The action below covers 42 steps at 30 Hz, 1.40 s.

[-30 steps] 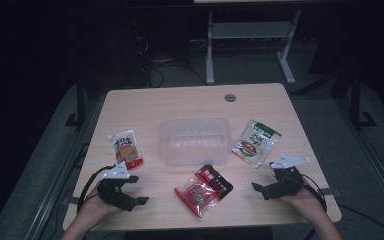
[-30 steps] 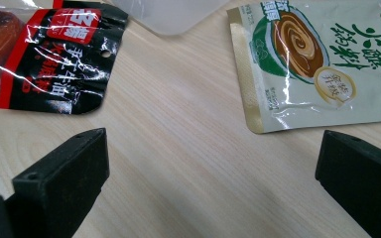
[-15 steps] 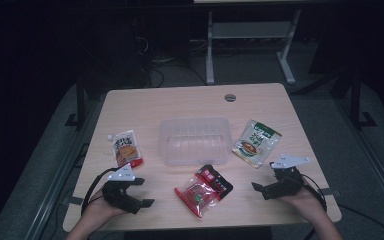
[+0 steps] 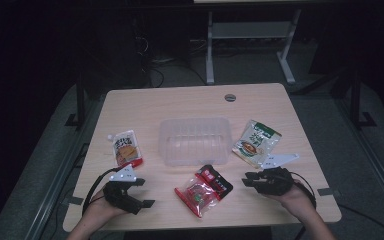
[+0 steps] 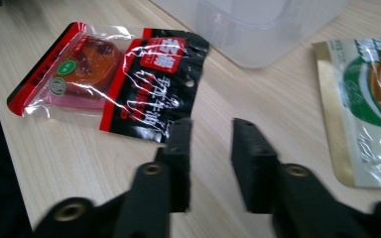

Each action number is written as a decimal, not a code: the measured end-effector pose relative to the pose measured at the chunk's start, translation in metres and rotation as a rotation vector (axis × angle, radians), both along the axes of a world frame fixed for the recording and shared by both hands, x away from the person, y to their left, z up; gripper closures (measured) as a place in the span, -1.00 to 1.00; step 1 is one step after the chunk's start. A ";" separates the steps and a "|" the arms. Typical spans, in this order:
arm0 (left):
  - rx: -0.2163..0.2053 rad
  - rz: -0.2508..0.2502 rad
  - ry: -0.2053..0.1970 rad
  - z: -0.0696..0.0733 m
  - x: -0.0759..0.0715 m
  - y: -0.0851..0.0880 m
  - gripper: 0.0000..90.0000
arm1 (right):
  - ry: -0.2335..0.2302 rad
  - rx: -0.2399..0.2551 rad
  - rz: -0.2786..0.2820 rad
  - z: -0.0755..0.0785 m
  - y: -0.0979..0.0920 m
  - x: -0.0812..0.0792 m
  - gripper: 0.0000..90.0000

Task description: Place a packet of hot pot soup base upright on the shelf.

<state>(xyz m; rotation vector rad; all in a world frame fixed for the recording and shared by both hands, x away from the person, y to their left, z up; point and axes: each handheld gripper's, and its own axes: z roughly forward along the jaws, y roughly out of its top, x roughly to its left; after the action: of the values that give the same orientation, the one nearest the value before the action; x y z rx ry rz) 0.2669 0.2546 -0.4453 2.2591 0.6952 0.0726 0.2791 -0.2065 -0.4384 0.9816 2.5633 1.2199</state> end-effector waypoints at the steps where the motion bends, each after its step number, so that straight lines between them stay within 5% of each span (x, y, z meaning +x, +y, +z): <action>1: 0.000 0.000 0.000 0.000 0.000 0.000 -0.69 | 0.000 0.000 0.000 0.000 0.000 0.000 0.62; 7: 0.005 0.004 -0.003 -0.001 0.001 0.001 -0.69 | -0.011 0.006 0.048 0.001 0.012 0.003 0.99; 18: 0.002 0.029 -0.005 0.000 0.002 0.003 -0.69 | -0.032 -0.015 0.086 0.004 0.036 0.012 1.00; 29: 0.008 0.028 0.002 -0.001 0.003 0.005 -0.69 | 0.008 -0.067 0.117 -0.009 0.071 0.041 1.00; 42: 0.024 0.035 0.023 -0.004 0.000 0.007 -0.69 | 0.038 -0.109 0.119 -0.021 0.080 0.050 1.00</action>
<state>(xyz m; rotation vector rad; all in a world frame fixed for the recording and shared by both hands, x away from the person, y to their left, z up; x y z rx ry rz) 0.2673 0.2615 -0.4496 2.2738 0.7495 0.0728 0.3289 -0.1264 -0.4597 0.8488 2.7209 1.0842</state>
